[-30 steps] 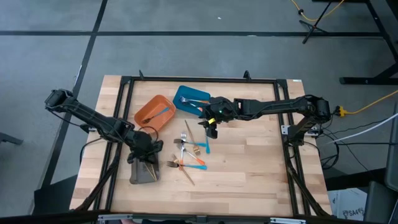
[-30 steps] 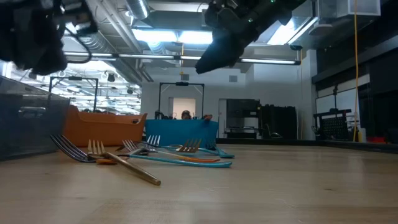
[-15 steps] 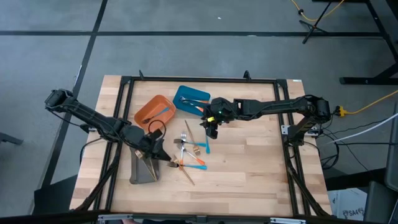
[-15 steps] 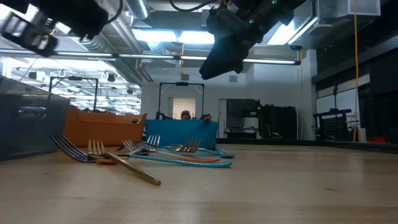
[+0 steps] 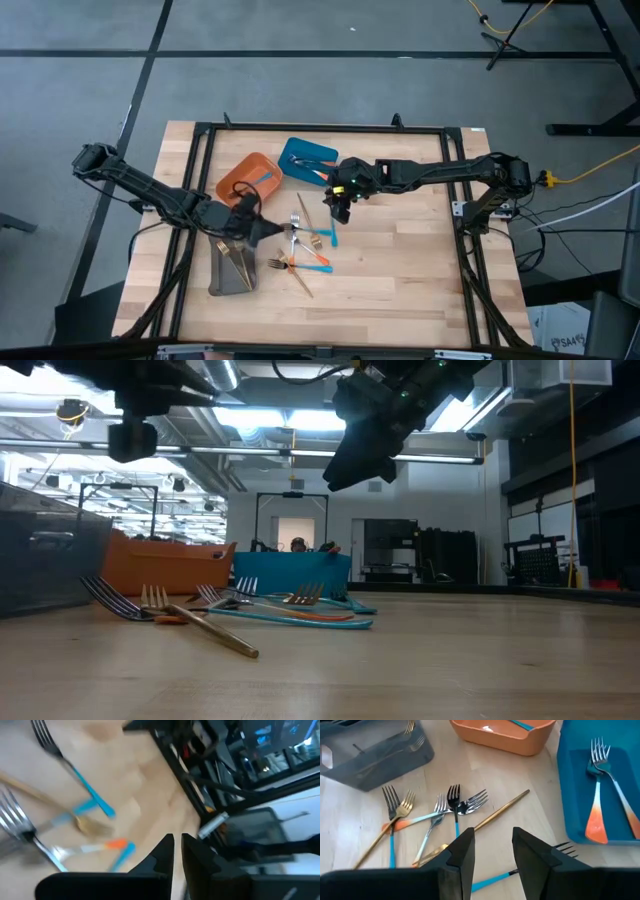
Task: Sort silverware by color (type)
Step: Put the blue fork into the orange bin
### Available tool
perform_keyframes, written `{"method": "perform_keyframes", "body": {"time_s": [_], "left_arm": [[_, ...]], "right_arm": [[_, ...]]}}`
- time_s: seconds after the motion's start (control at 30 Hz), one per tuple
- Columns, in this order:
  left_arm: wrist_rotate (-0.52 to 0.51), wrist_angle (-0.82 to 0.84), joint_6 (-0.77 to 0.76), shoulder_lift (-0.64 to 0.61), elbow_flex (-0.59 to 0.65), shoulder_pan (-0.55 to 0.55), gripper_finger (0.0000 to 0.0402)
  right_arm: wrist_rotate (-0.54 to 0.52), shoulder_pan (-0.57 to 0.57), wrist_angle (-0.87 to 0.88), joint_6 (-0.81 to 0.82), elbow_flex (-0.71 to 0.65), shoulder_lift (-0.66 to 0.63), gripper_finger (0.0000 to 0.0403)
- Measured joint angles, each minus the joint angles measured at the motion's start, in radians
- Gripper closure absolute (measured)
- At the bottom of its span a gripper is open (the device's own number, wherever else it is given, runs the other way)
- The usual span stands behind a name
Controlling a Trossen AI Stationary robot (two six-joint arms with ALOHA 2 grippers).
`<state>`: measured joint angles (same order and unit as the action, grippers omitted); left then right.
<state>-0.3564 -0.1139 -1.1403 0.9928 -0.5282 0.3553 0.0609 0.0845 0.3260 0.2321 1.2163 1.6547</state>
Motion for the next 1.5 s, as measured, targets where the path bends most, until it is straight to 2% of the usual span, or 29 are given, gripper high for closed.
{"method": "perform_keyframes", "body": {"time_s": [0.1,0.23,0.43,1.17,1.5], "left_arm": [[-0.070,0.000,0.079,0.000,0.000,0.000,0.0372],[-0.152,0.000,0.157,0.000,0.000,0.000,0.0372],[-0.208,0.000,0.234,0.000,0.000,0.000,0.0372],[-0.208,0.050,0.237,0.000,0.000,0.000,0.0372],[-0.208,0.078,0.237,0.000,0.000,0.000,0.0372]], "right_arm": [[-0.034,0.000,0.010,0.034,0.000,0.000,0.0281],[-0.133,0.000,0.055,0.111,0.000,0.000,0.0281],[-0.235,0.000,0.107,0.202,0.000,0.001,0.0281],[-0.235,-0.045,0.074,0.348,-0.001,0.229,0.0281],[-0.226,-0.046,0.068,0.369,-0.001,0.277,0.0281]]}}
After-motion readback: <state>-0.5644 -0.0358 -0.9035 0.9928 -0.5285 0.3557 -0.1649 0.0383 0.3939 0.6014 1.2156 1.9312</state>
